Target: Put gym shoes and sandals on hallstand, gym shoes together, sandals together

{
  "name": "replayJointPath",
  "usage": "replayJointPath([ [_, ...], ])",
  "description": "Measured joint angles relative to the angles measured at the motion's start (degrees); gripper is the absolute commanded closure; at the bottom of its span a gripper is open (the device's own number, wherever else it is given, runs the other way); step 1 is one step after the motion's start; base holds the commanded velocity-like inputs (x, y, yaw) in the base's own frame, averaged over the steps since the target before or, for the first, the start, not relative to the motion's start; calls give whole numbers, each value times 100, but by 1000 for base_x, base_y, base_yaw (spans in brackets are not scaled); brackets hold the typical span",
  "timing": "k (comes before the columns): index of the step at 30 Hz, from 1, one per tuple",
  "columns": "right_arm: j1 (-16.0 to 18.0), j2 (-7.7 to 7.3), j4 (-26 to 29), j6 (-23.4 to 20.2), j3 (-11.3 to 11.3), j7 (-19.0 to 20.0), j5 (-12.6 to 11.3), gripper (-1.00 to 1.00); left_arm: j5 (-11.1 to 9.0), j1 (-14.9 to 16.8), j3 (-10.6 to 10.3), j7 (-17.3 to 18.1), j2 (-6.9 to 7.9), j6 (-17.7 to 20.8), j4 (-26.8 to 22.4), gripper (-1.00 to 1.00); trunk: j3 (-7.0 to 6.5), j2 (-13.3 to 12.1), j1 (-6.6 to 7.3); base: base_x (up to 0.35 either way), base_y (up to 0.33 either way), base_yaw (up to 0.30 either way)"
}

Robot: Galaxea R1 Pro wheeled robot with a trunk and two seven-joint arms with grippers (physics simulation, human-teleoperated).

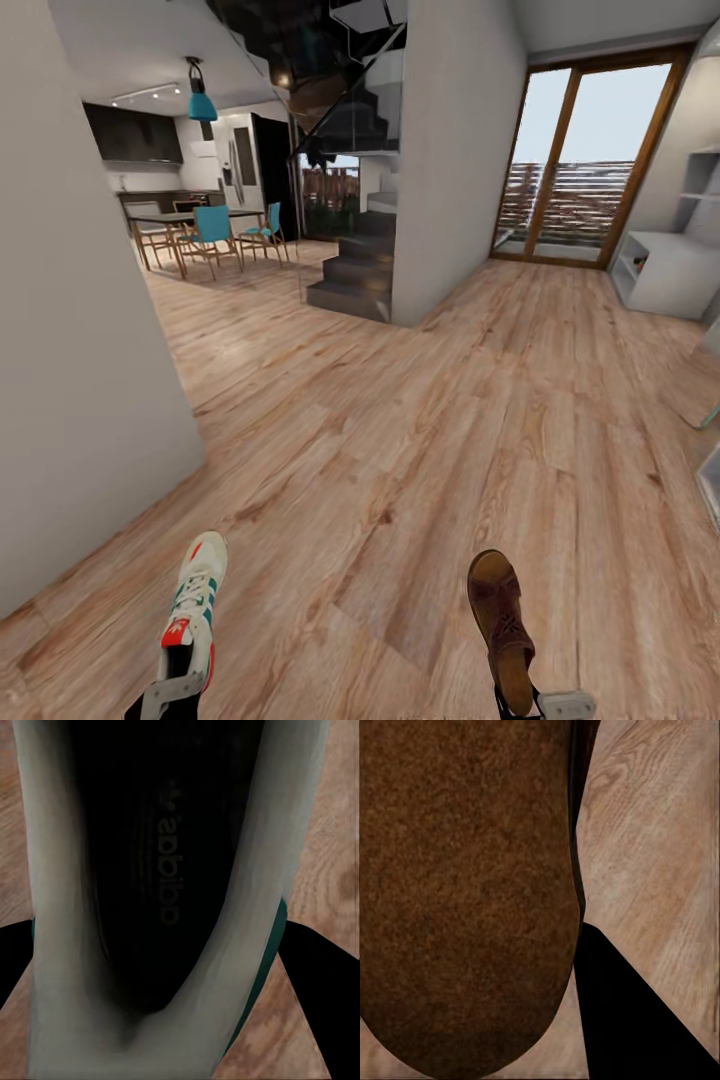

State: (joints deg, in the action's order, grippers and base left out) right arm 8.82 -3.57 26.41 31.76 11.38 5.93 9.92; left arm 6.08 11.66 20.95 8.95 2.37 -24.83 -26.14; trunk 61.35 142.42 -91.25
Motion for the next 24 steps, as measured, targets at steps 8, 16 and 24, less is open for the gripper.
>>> replayJointPath([
  [8,0,0,-1,0,0,-1,6,100,-1,-105,-2,12,3,-387,17,100,0,0,1,23,0,-279],
  [16,0,0,0,0,1,0,4,100,-5,-165,-8,16,4,-516,20,100,0,0,3,265,0,-279],
  [24,0,0,-9,0,0,-5,7,100,-17,-168,0,13,5,-519,21,100,0,0,4,335,0,-278],
])
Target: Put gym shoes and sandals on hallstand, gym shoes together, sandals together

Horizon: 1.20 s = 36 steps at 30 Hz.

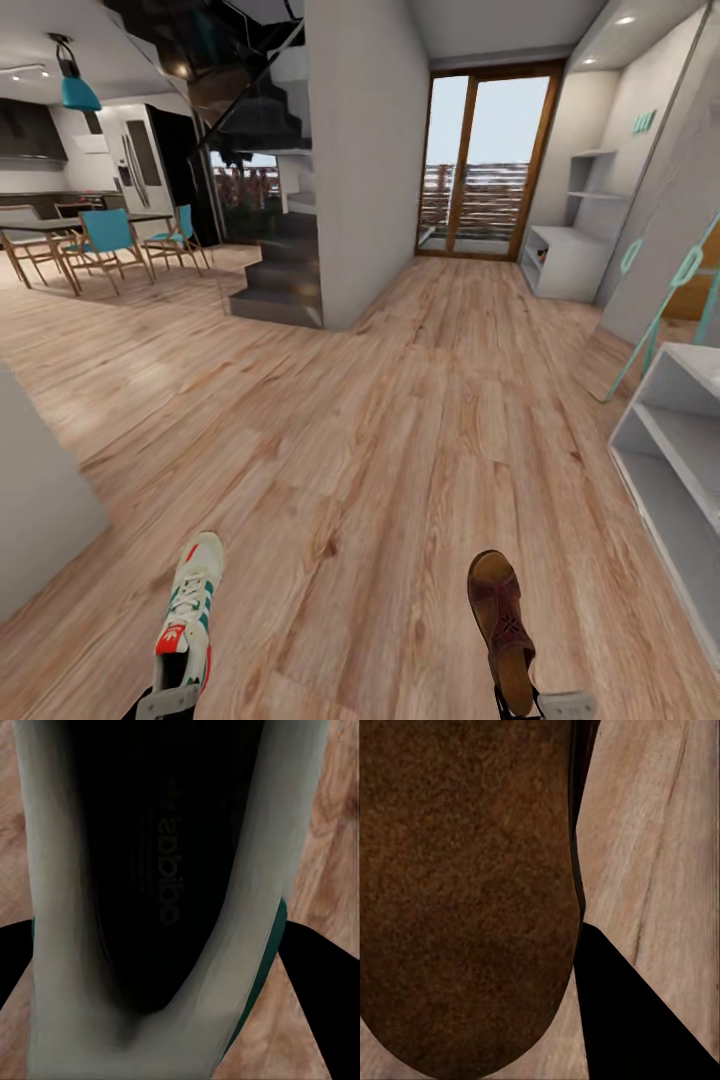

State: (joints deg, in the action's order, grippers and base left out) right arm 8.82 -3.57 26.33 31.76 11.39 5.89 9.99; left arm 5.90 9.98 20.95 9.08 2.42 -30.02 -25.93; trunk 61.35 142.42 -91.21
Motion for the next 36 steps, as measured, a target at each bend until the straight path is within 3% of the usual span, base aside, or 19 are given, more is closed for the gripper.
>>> replayJointPath([
  [28,0,9,-22,6,-23,3,2,100,-13,0,27,-9,4,0,8,100,-74,0,0,337,0,-268],
  [36,1,3,-31,1,-19,12,0,100,-12,-2,27,-9,2,0,7,100,-96,0,0,302,0,-65],
])
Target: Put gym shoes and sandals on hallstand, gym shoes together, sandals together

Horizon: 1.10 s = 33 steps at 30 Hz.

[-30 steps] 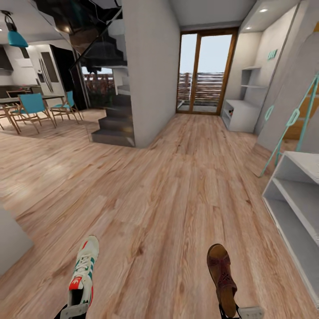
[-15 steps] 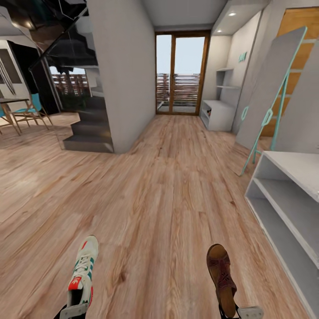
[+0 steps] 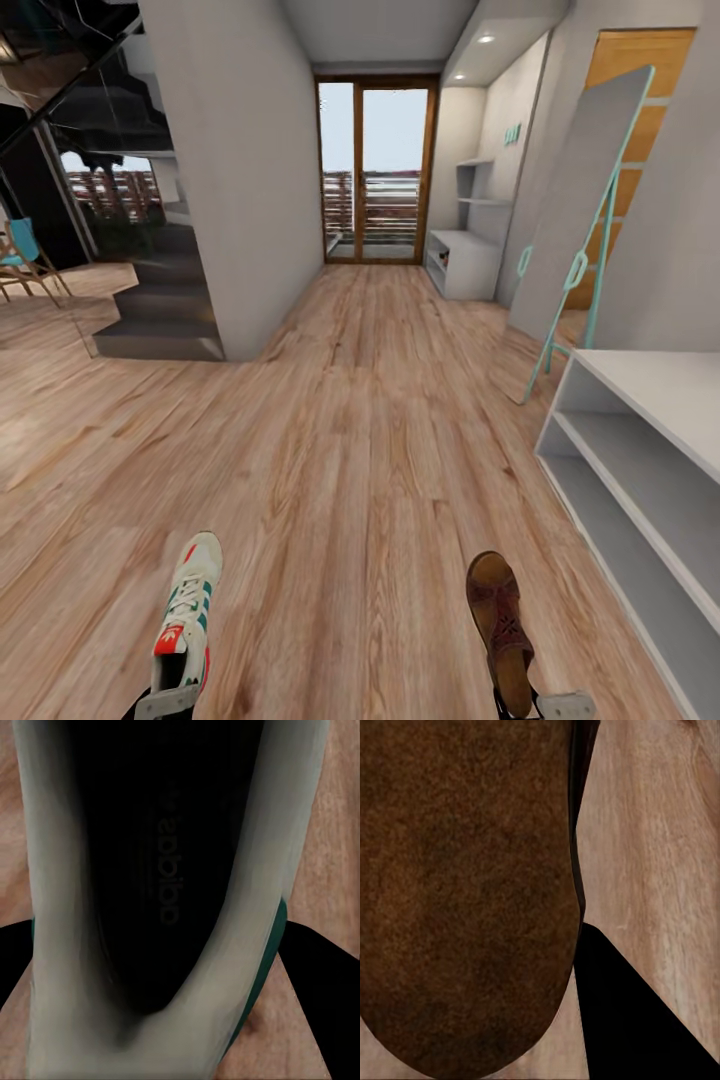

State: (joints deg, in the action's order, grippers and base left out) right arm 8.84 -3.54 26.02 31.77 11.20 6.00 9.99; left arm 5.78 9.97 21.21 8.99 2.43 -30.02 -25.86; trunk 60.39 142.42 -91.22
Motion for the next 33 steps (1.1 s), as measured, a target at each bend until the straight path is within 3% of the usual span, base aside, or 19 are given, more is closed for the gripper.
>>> replayJointPath([
  [15,0,7,-1,5,16,-34,-4,100,-2,0,9,-1,-1,-7,0,100,-1,0,0,292,0,-1],
  [23,0,7,-3,-2,26,-586,-43,100,4,0,8,3,-2,-8,0,100,-1,0,0,290,0,0],
  [33,0,0,-12,-2,-5,-666,-15,100,-3,0,13,-4,5,-3,0,100,-1,0,0,290,0,0],
])
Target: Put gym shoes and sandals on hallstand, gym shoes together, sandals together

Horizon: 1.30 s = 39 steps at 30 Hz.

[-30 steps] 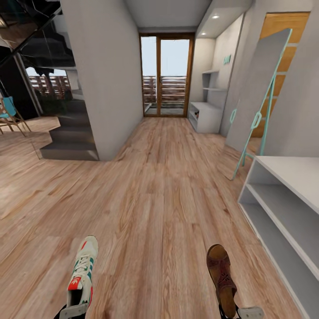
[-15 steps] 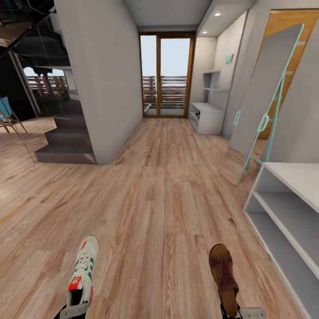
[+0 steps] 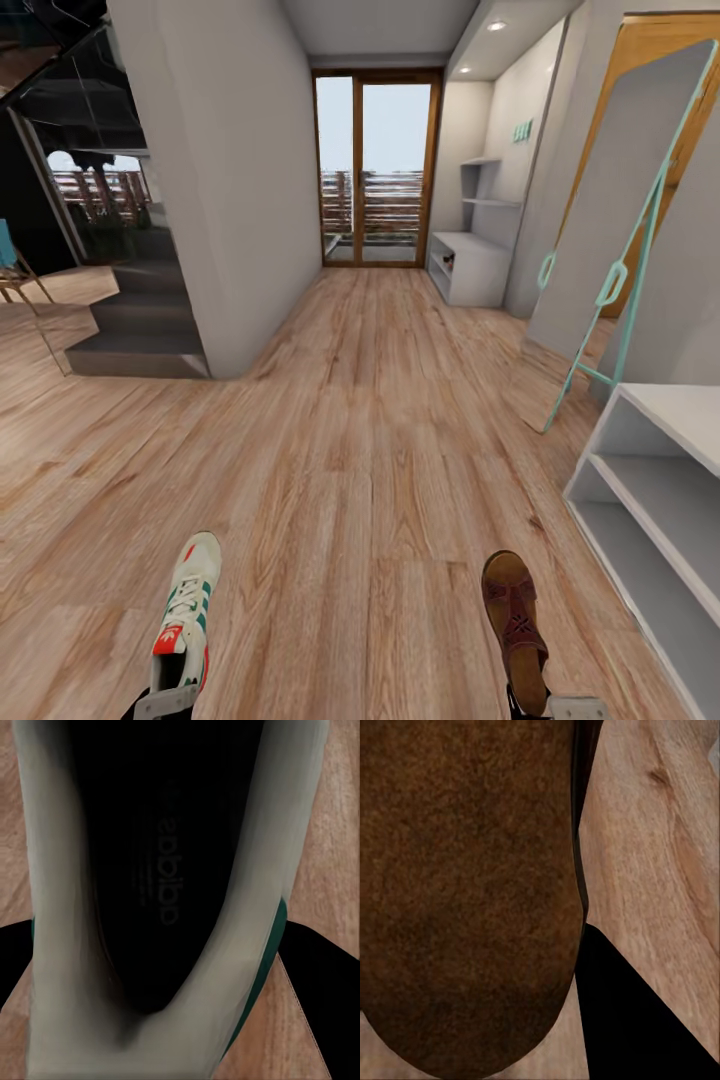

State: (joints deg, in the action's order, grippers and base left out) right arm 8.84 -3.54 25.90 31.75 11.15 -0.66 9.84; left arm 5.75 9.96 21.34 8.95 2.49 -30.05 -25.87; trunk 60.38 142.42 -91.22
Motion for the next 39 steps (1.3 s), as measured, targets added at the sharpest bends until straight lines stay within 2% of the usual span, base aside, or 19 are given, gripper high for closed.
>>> replayJointPath([
  [20,0,8,-1,-8,-27,-26,3,100,0,0,5,-2,2,0,0,100,1,0,0,304,0,0],
  [39,0,16,-6,0,-26,-35,-13,100,2,-1,4,-5,2,-6,-5,100,109,0,0,314,0,0],
])
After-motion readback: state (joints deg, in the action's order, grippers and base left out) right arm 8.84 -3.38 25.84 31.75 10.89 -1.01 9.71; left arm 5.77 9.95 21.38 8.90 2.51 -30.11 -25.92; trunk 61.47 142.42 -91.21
